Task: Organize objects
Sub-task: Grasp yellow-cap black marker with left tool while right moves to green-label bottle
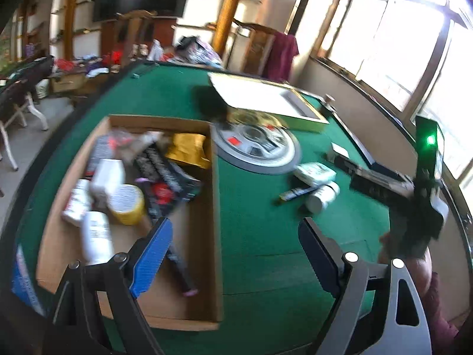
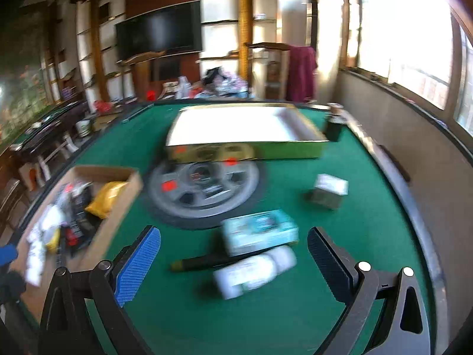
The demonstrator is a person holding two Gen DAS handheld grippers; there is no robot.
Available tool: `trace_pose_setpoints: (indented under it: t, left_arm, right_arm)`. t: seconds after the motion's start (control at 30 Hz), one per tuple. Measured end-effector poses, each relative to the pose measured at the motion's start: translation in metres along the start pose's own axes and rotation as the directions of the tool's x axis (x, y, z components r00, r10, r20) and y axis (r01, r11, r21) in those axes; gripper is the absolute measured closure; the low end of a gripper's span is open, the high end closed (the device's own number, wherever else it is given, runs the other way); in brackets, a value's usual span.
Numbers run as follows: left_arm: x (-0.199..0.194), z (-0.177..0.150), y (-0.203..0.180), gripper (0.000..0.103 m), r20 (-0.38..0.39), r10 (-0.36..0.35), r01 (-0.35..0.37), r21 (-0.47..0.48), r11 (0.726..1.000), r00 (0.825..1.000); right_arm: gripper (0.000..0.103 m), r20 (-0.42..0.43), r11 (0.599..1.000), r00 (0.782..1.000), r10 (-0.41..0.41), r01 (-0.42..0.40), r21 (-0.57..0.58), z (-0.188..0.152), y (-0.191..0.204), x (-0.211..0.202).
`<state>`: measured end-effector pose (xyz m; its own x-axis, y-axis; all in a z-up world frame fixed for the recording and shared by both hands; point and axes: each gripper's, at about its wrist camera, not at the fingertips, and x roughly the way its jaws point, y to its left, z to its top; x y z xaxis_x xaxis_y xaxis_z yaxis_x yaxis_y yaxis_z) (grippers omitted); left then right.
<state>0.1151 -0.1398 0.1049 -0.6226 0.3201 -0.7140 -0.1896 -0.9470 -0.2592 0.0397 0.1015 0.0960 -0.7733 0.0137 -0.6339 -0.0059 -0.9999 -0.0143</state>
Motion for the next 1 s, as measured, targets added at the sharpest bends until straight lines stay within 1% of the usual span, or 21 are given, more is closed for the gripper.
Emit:
trace_pose_setpoints:
  t: [0.07,0.13,0.23,0.33,0.4,0.5,0.6,0.63,0.67,0.7,0.73,0.83,0.9,0.97,1.0]
  left_arm:
    - [0.010,0.001,-0.013,0.017,-0.028,-0.029,0.029,0.022,0.999,0.999]
    - [0.019,0.003,-0.025,0.017,-0.044,-0.034,0.036,0.037,0.999,0.998]
    - [0.032,0.003,-0.044,0.017,-0.062,-0.035,0.039,0.071,0.997,0.997]
    - [0.049,0.007,-0.060,0.017,-0.081,-0.016,0.026,0.116,0.993,0.997]
    - [0.060,0.011,-0.072,0.017,-0.076,-0.004,0.016,0.160,0.987,0.997]
    - [0.078,0.017,-0.087,0.017,-0.065,-0.013,0.028,0.236,0.971,0.998]
    - [0.100,0.020,-0.101,0.017,-0.050,0.001,0.017,0.361,0.933,0.999]
    - [0.106,0.020,-0.106,0.017,-0.040,0.023,-0.004,0.411,0.911,0.999]
    - [0.115,0.019,-0.111,0.017,-0.025,0.062,-0.043,0.474,0.879,0.998]
    - [0.120,0.020,-0.113,0.017,-0.027,0.078,-0.054,0.504,0.862,0.997]
    - [0.125,0.020,-0.114,0.017,-0.039,0.081,-0.048,0.526,0.849,0.996]
    - [0.140,0.019,-0.114,0.018,-0.075,0.083,-0.027,0.565,0.824,0.994]
    - [0.150,0.018,-0.114,0.023,-0.105,0.081,-0.006,0.576,0.818,0.991]
    - [0.160,0.017,-0.116,0.033,-0.131,0.083,0.010,0.584,0.811,0.988]
    - [0.166,0.017,-0.117,0.036,-0.143,0.085,0.016,0.590,0.807,0.986]
  right_arm:
    - [0.001,0.009,0.999,0.999,-0.038,0.038,0.039,0.003,-0.027,0.005]
    - [0.001,0.016,0.993,0.997,-0.070,0.068,0.093,0.005,-0.056,0.010]
    - [0.001,0.022,0.985,0.996,-0.086,0.082,0.152,0.006,-0.087,0.017]
    - [0.001,0.012,0.972,0.997,-0.080,0.076,0.220,0.001,-0.112,0.024]
    - [0.001,-0.003,0.962,0.998,-0.056,0.055,0.267,-0.004,-0.125,0.030]
    - [0.001,-0.037,0.947,0.999,-0.020,0.030,0.319,-0.007,-0.138,0.036]
    - [0.001,-0.020,0.938,1.000,-0.020,0.026,0.347,-0.008,-0.145,0.033]
    - [0.001,-0.016,0.937,0.999,-0.027,0.031,0.349,-0.009,-0.146,0.031]
    - [0.001,-0.013,0.936,0.999,-0.033,0.035,0.350,-0.009,-0.146,0.030]
    - [0.001,-0.012,0.935,0.999,-0.035,0.036,0.352,-0.009,-0.146,0.030]
    - [0.001,-0.012,0.935,0.999,-0.036,0.038,0.354,-0.009,-0.146,0.030]
    - [0.001,-0.025,0.932,0.999,-0.034,0.041,0.361,-0.010,-0.147,0.033]
    - [0.001,-0.032,0.928,0.999,-0.020,0.030,0.371,-0.010,-0.149,0.035]
    - [0.001,-0.036,0.925,0.999,-0.012,0.024,0.379,-0.011,-0.150,0.036]
    - [0.001,-0.036,0.925,0.999,-0.010,0.023,0.380,-0.011,-0.150,0.036]
